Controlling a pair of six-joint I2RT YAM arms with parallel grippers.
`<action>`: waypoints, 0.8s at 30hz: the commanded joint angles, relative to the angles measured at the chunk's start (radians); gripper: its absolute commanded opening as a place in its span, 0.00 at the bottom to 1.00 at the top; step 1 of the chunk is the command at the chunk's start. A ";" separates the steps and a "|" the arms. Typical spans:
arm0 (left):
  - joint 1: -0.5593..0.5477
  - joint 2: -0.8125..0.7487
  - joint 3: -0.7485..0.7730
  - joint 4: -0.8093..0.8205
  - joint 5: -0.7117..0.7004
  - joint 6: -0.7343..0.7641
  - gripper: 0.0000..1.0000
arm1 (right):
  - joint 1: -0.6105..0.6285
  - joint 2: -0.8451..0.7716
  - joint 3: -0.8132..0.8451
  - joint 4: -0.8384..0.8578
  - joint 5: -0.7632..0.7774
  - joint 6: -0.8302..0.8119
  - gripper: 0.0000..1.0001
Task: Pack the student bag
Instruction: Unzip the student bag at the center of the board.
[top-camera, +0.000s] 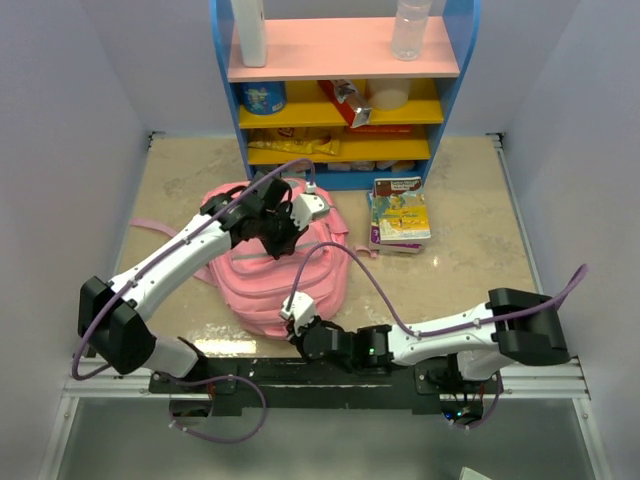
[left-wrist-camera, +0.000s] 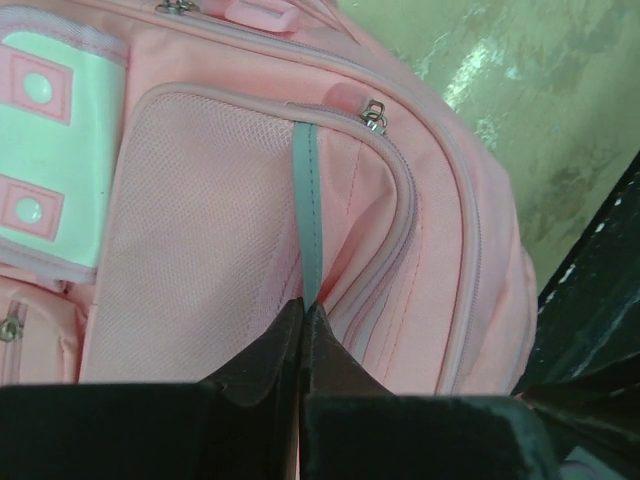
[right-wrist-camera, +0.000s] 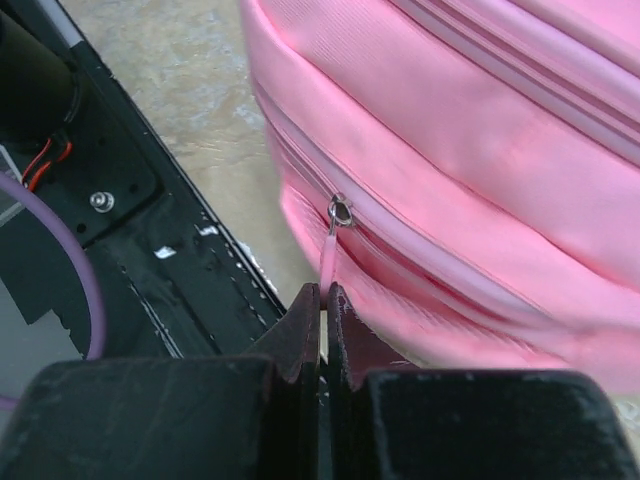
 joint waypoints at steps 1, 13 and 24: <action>0.021 0.053 0.104 0.218 0.092 -0.111 0.00 | 0.030 0.068 0.091 0.026 -0.032 -0.019 0.00; 0.026 0.171 0.172 0.348 0.255 -0.255 0.00 | 0.067 0.232 0.242 0.006 -0.016 -0.075 0.00; 0.191 0.160 0.067 0.627 0.366 -0.554 0.00 | 0.067 0.310 0.301 0.003 0.132 -0.097 0.00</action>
